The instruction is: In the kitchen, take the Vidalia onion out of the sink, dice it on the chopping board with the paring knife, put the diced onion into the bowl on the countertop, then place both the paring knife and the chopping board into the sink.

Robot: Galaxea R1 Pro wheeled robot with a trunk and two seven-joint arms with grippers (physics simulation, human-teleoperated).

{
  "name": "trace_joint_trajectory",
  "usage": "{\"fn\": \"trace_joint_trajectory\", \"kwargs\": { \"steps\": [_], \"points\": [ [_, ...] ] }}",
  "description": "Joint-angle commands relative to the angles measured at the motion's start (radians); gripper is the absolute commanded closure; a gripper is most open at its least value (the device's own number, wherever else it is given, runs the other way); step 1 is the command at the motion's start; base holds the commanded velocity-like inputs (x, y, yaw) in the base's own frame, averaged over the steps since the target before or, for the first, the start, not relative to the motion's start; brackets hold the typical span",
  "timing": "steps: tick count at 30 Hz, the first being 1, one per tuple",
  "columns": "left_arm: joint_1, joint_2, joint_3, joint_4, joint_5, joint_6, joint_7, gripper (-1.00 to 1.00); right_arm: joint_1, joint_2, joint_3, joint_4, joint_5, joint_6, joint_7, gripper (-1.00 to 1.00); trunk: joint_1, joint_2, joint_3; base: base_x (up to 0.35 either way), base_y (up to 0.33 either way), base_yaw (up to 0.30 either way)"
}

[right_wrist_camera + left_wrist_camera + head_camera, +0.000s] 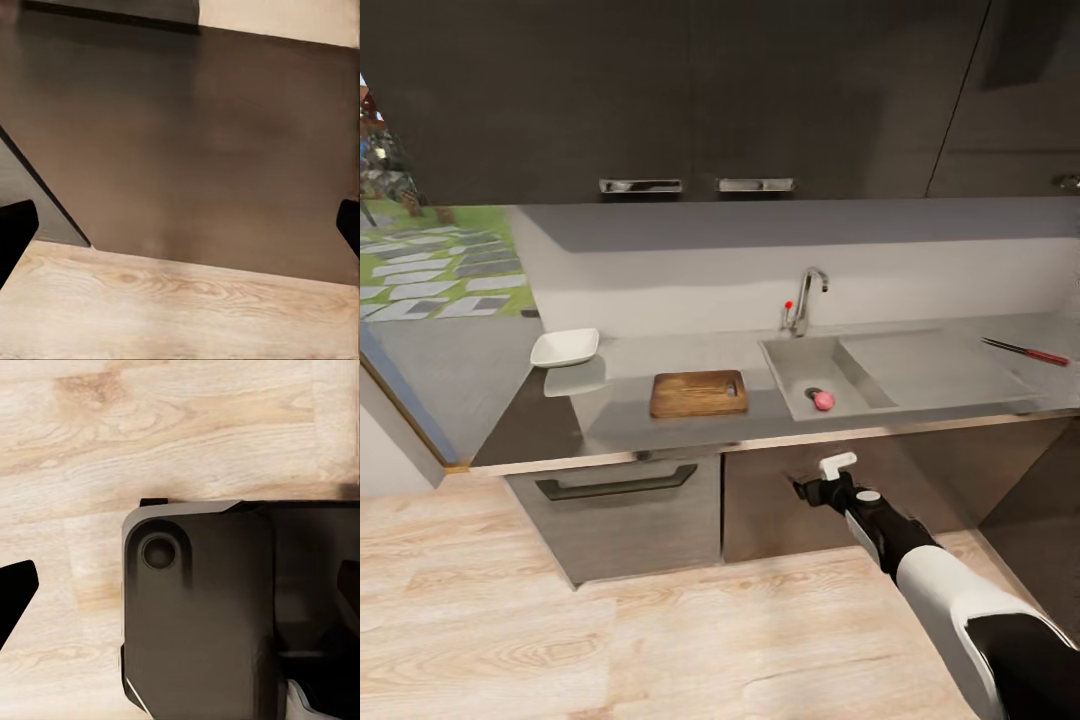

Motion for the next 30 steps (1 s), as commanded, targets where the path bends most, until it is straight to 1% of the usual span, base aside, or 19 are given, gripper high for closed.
{"fn": "trace_joint_trajectory", "kwargs": {
  "steps": [1, 6, 8, 10, 11, 13, 15, 16, 17, 19, 20, 21, 23, 24, 26, 27, 28, 29, 30],
  "points": [
    [0.000, 0.000, 0.000, 0.000, 0.000, -0.003, -0.001, -1.00, 0.000, 0.000, 0.002, 0.043, 0.007, -0.027, 0.002, -1.00, 0.000, -0.002, -0.002, 0.000, -0.308, 0.000],
    [0.000, 0.000, 0.002, 0.000, -0.001, -0.003, -0.001, -1.00, 0.000, 0.000, 0.001, 0.178, 0.007, -0.127, 0.002, -1.00, 0.000, -0.002, -0.002, 0.000, -0.308, 0.000],
    [0.000, 0.000, 0.003, 0.000, -0.002, -0.003, 0.000, -1.00, 0.000, 0.000, 0.001, 0.258, 0.007, -0.192, 0.002, -1.00, 0.000, -0.002, -0.002, 0.000, -0.305, 0.000],
    [0.000, 0.000, 0.002, 0.000, -0.002, -0.003, -0.001, -1.00, 0.008, 0.001, 0.001, 0.280, 0.007, -0.220, 0.002, -1.00, 0.000, -0.002, -0.002, 0.000, -0.298, 0.000],
    [0.000, 0.000, 0.003, 0.000, -0.002, -0.003, -0.001, -1.00, 0.029, 0.003, 0.002, 0.294, 0.007, -0.240, 0.002, -1.00, 0.000, -0.002, -0.002, 0.000, -0.286, 0.000],
    [0.000, 0.000, 0.003, 0.000, -0.002, -0.003, -0.001, -1.00, 0.059, 0.005, 0.002, 0.302, 0.007, -0.254, 0.001, -1.00, 0.000, -0.002, -0.002, 0.000, -0.273, 0.000],
    [0.000, 0.000, 0.003, -0.002, -0.002, -0.004, -0.001, -1.00, 0.146, 0.023, 0.002, 0.314, 0.007, -0.274, 0.002, -1.00, 0.000, -0.002, -0.002, 0.000, -0.126, 0.000],
    [0.000, 0.000, 0.003, -0.002, -0.002, -0.004, -0.001, -1.00, 0.177, 0.029, 0.002, 0.316, 0.007, -0.280, 0.001, -1.00, 0.000, -0.002, -0.002, 0.000, -0.055, 0.000],
    [0.000, 0.000, 0.003, -0.002, -0.002, -0.004, -0.001, -1.00, 0.193, 0.031, 0.002, 0.316, 0.007, -0.283, 0.001, -1.00, 0.000, -0.002, -0.002, 0.000, -0.035, 0.000],
    [0.000, 0.001, 0.004, -0.004, -0.002, -0.004, 0.000, -1.00, 0.258, 0.036, 0.002, 0.318, 0.007, -0.303, 0.000, -1.00, 0.000, -0.002, -0.002, 0.000, -0.023, 0.000],
    [0.000, 0.001, 0.004, -0.005, -0.002, -0.004, 0.000, -1.00, 0.275, 0.036, 0.002, 0.318, 0.007, -0.309, 0.000, -1.00, 0.000, -0.002, -0.002, 0.000, -0.014, 0.000],
    [0.000, 0.000, 0.004, -0.007, -0.002, -0.004, 0.000, -1.00, 0.326, 0.037, 0.002, 0.319, 0.007, -0.329, -0.001, -1.00, 0.000, -0.002, -0.002, 0.000, -0.006, 0.000],
    [-0.001, 0.000, 0.005, -0.010, -0.002, -0.003, 0.003, -1.00, 0.399, 0.037, 0.001, 0.319, 0.007, -0.354, -0.002, -1.00, 0.000, -0.002, -0.002, 0.000, -0.004, 0.000],
    [0.000, 0.000, 0.006, -0.010, -0.002, -0.003, 0.004, -1.00, 0.420, 0.038, 0.001, 0.319, 0.008, -0.360, -0.002, -1.00, 0.000, -0.002, -0.002, 0.000, -0.002, 0.000],
    [0.000, 0.000, 0.006, -0.014, -0.001, -0.003, 0.005, -1.00, 0.505, 0.040, 0.001, 0.319, 0.008, -0.386, -0.004, -1.00, 0.000, -0.002, -0.002, 0.000, -0.001, 0.000],
    [0.000, 0.000, 0.006, -0.015, -0.001, -0.003, 0.006, -1.00, 0.527, 0.041, 0.001, 0.319, 0.008, -0.394, -0.004, -1.00, 0.000, -0.002, -0.002, 0.000, 0.000, 0.000],
    [0.000, 0.000, 0.006, -0.018, -0.001, -0.003, 0.006, -1.00, 0.570, 0.042, 0.001, 0.319, 0.007, -0.414, -0.005, -1.00, 0.000, -0.002, -0.002, 0.000, 0.000, 0.000],
    [0.000, 0.000, 0.006, -0.026, 0.002, -0.003, 0.006, -1.00, 0.667, 0.042, 0.000, 0.320, 0.007, -0.467, -0.006, -1.00, 0.000, -0.002, -0.002, 0.000, 0.000, 0.000],
    [0.000, 0.000, 0.007, -0.027, 0.002, -0.003, 0.007, -1.00, 0.687, 0.043, 0.000, 0.320, 0.007, -0.473, -0.006, -1.00, 0.000, -0.002, -0.002, 0.000, 0.000, 0.000]
  ]
}}
